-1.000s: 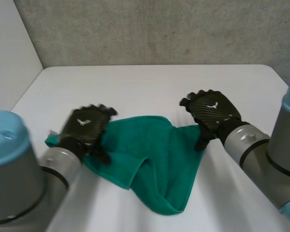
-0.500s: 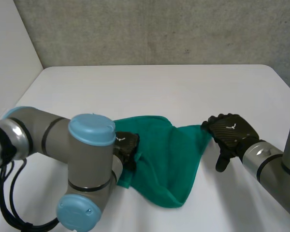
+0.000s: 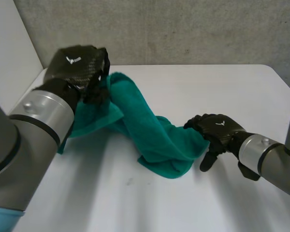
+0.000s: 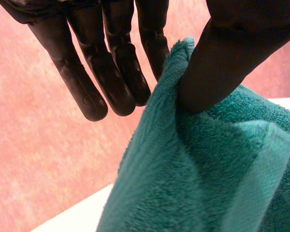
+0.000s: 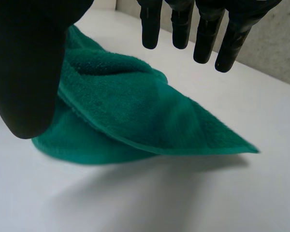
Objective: Fold the towel.
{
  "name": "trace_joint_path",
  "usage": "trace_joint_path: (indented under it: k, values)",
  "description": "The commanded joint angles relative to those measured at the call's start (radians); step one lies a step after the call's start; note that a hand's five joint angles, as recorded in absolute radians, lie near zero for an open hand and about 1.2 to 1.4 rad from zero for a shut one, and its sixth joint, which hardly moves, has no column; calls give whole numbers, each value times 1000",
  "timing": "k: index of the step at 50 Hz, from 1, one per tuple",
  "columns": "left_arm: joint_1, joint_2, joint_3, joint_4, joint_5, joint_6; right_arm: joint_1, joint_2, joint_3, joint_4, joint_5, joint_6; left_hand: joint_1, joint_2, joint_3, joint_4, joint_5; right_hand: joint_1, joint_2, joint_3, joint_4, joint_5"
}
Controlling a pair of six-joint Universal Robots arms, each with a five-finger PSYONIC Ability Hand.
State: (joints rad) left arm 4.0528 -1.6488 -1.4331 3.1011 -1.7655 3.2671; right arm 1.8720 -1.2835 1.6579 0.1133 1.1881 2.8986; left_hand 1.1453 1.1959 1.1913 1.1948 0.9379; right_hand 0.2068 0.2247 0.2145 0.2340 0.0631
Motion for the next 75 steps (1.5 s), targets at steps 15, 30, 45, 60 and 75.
trace_joint_path:
  k: [15, 30, 45, 60, 75]
  values:
    - [46, 135, 60, 7, 0, -6, 64, 249, -247, -245, 275, 229, 251, 200, 205, 201, 284, 1189, 1172, 1182, 1162, 1159]
    - [282, 141, -147, 1, 155, -7, -67, -252, -227, -37, 145, -266, 251, 200, 205, 201, 284, 1189, 1172, 1182, 1162, 1159]
    - [290, -267, -227, -1, 216, 11, -17, -137, -101, 394, 165, -660, 251, 200, 205, 201, 284, 1189, 1172, 1182, 1162, 1159]
    - [284, -385, 396, 109, 209, 85, 10, 118, -690, 1, 347, -443, 251, 200, 205, 201, 284, 1189, 1172, 1182, 1162, 1159]
    - [310, -186, 231, 473, 198, 62, 3, -82, -462, -388, 311, -222, 251, 200, 205, 201, 284, 1189, 1172, 1182, 1162, 1159]
